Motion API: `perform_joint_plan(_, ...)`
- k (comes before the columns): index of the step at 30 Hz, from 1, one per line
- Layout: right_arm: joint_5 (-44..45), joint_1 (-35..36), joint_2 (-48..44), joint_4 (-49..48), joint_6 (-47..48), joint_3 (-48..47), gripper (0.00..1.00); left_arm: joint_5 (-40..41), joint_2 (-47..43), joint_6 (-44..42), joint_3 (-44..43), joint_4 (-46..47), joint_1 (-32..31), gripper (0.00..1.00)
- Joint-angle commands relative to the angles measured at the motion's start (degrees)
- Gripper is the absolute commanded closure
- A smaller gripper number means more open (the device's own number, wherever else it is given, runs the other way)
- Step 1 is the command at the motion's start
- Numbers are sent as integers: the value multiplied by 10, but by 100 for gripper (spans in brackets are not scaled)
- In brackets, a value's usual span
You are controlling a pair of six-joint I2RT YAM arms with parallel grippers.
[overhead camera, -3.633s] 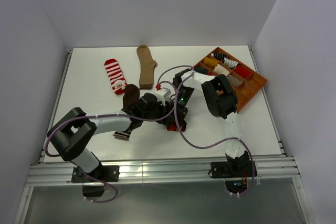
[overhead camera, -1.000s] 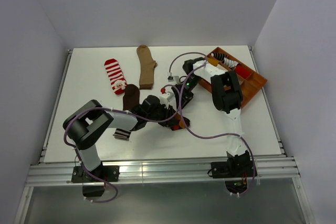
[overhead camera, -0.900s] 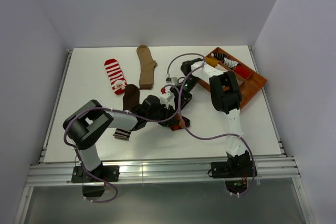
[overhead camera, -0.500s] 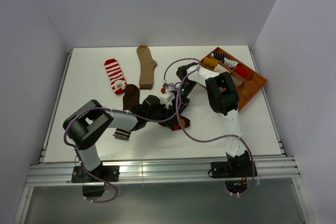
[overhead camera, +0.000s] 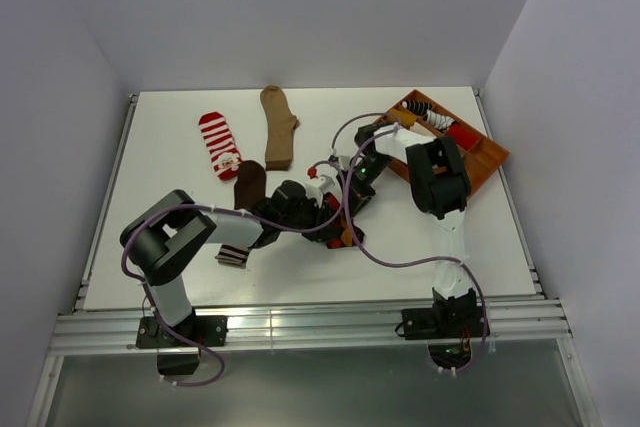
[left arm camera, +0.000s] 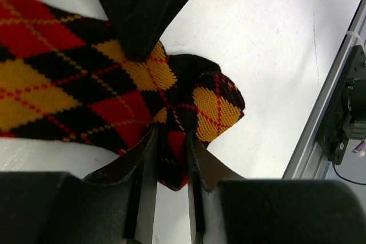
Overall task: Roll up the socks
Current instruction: Roll the sock at the center of the board.
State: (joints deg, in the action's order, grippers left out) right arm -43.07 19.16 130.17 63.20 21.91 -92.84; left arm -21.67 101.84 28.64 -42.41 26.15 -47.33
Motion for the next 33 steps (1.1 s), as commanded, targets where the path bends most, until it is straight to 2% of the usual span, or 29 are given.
perform_joint_plan(1,66,-28,-33,-92,3,21,87,-19,26,-11,16,-153,-7,100)
perform_joint_plan(13,90,-61,-62,-156,-13,62,88,-102,83,34,-16,-167,29,100)
perform_joint_plan(19,98,-61,-78,-177,-12,73,88,-161,114,85,-28,-170,59,100)
perform_joint_plan(24,100,-61,-93,-198,-6,89,88,-166,143,83,-43,-203,78,100)
perform_joint_plan(29,92,-61,-110,-202,6,98,82,-162,174,81,-69,-247,81,100)
perform_joint_plan(33,103,-60,-140,-212,15,106,71,-146,186,78,-90,-296,85,100)
